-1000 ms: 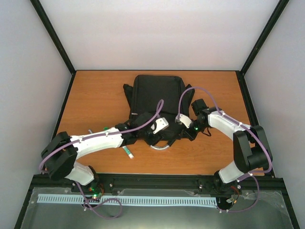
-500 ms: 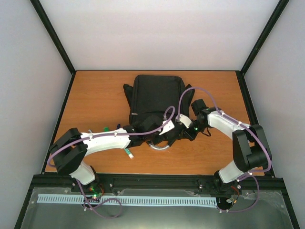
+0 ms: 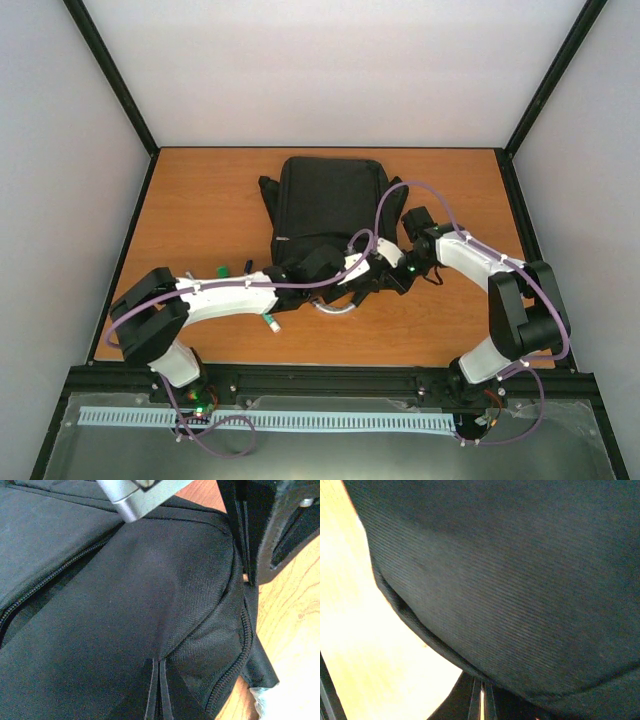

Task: Pack the student bag
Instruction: Zip the student bag at the center of the board.

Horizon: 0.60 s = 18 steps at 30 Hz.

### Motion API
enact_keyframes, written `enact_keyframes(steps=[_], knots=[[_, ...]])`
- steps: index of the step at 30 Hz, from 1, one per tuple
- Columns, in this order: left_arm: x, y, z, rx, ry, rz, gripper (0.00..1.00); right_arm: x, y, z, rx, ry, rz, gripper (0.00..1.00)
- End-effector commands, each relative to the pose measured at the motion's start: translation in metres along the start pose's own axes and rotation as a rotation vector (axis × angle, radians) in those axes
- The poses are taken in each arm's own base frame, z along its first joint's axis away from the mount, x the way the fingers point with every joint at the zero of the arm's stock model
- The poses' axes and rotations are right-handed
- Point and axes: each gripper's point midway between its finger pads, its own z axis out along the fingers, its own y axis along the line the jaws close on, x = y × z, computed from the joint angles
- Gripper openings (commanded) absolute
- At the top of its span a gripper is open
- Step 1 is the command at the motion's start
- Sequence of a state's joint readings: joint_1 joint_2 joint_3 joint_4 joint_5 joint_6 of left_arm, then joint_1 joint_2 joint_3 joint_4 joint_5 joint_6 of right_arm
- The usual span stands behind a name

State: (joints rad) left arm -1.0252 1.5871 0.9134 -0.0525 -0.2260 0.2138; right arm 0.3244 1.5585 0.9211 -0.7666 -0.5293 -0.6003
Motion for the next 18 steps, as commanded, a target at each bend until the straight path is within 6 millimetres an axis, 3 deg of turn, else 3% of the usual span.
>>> enact_keyframes(steps=[1,18], knots=[[-0.024,0.013,-0.023,-0.049,-0.098,-0.042,0.01,-0.004,-0.021,-0.009,0.07,-0.005,0.022,0.03],[-0.008,0.014,-0.043,-0.039,-0.093,-0.107,0.01,0.015,-0.075,-0.029,0.229,0.047,0.082,0.03]])
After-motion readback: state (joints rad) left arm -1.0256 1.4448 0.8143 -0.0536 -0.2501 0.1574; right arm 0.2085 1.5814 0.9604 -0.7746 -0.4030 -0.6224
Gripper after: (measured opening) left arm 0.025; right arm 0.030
